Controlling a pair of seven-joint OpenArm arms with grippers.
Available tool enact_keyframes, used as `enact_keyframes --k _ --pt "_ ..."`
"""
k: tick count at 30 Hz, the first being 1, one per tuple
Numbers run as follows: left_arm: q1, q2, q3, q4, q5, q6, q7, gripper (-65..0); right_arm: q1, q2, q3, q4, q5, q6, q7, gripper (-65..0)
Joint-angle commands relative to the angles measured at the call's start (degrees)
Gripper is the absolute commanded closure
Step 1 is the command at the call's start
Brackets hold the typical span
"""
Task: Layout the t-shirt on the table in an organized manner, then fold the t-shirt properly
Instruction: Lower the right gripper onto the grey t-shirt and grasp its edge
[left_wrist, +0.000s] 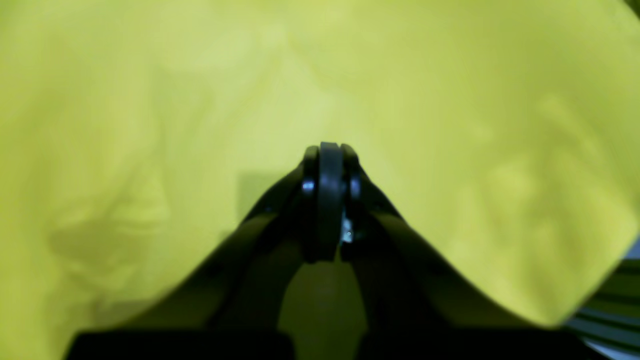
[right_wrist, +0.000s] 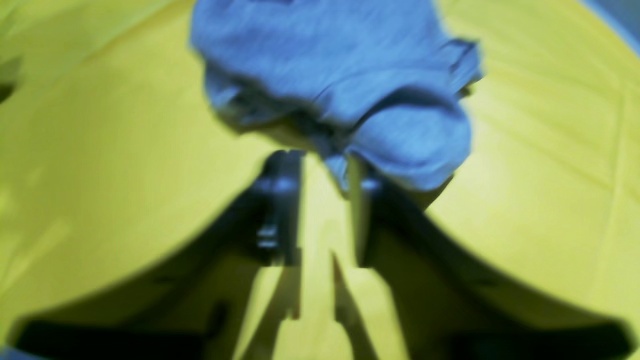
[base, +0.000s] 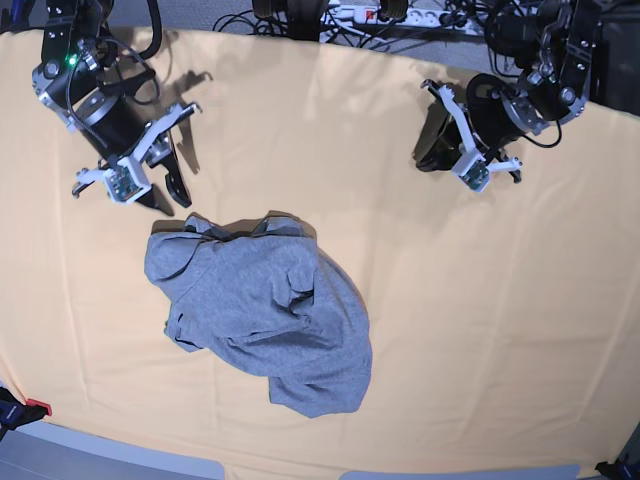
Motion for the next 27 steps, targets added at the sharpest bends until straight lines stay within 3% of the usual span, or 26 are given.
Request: enact_keyframes --k 1,8,13,17,24,27 --pt "-1.4 -0.7 -0.1 -0.7 -1.2 0.2 -1.5 0.0 0.8 0.5 0.2 0.1 0.9 -0.5 1.4 -26.6" --pt "-7.1 -0.7 0.0 -7.4 -2.8 -0.9 -1.2 0.0 5.2 0.3 -0.8 -8.7 5.5 2.7 1.1 -27.6" --pt "-9.3 -0.7 0.0 -7.6 -2.0 -0.9 -1.0 0.0 11.5 0.3 -6.3 -17.0 5.1 1.1 -1.7 -27.6" --pt "-9.7 -0.7 0.0 -7.6 -1.7 -0.8 -1.0 0.0 16.7 0.3 -9.8 -23.3 0.3 -2.0 -1.9 -27.6" --pt "-9.7 -0.7 0.0 -7.6 -0.9 -0.8 -1.0 0.0 20.1 0.3 -10.6 -30.0 -4.7 -3.9 -2.0 -27.6" --pt "-9.8 -0.7 0.0 -7.6 -1.0 -0.8 -1.0 0.0 20.1 0.3 -10.6 -30.0 -6.8 -4.7 -5.2 -27.6"
